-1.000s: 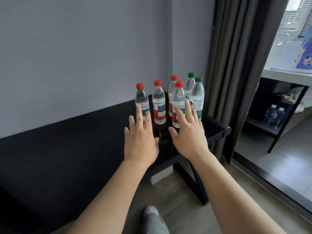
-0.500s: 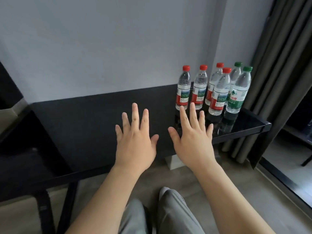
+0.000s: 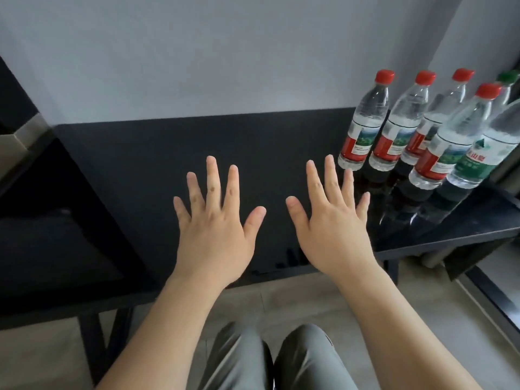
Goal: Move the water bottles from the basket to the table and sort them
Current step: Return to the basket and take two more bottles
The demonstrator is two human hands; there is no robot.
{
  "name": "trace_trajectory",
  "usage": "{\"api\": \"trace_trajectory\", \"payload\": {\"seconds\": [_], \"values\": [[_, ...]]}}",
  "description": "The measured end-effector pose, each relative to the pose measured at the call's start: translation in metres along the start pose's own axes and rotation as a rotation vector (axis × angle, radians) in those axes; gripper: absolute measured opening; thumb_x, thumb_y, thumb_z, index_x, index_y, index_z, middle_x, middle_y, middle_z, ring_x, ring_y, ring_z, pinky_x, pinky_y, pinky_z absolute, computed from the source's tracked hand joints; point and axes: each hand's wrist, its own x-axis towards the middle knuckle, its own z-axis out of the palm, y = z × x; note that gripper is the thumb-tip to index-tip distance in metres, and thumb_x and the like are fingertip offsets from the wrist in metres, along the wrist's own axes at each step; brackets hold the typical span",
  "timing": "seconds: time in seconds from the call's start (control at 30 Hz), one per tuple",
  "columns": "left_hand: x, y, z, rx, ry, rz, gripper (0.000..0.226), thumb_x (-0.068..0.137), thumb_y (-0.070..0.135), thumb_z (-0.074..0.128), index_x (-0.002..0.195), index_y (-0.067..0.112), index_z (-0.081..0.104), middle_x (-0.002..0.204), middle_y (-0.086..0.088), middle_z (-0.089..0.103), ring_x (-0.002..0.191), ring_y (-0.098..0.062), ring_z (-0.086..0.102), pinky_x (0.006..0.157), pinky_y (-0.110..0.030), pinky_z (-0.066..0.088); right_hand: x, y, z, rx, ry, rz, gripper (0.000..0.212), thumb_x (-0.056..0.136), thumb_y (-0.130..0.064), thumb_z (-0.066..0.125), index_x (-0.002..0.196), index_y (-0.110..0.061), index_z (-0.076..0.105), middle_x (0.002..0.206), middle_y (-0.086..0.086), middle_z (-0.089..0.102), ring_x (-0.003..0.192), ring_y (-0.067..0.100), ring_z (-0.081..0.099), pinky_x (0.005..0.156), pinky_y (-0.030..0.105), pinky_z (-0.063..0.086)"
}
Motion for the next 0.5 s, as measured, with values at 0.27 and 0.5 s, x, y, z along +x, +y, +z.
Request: {"api": "trace_trajectory", "payload": {"seconds": [0.27, 0.5], "values": [[0.095, -0.019, -0.021, 0.029, -0.151, -0.089, 0.082, 0.094, 0.071, 0.0, 0.158, 0.027, -0.024, 0.16, -0.003, -0.044, 0.154, -0.037, -0.021, 0.125, -0.062, 0.003, 0.104, -0.027, 0.011, -0.011, -0.17, -0.035, 0.076, 0.101, -0.069, 0.013, 0.163, -0.033, -0.012, 0.171, -0.001, -0.021, 0.156, 0.034, -0.02, 0.124, 0.067, 0.0], [0.118, -0.026, -0.154, 0.066, -0.21, -0.163, 0.08, 0.094, 0.071, -0.001, 0.158, 0.029, -0.026, 0.159, -0.002, -0.044, 0.154, -0.035, -0.023, 0.125, -0.062, 0.003, 0.162, -0.089, -0.093, 0.009, -0.24, -0.122, 0.077, 0.1, -0.071, 0.011, 0.163, -0.033, -0.012, 0.171, -0.002, -0.02, 0.156, 0.034, -0.019, 0.124, 0.067, 0.0]]}}
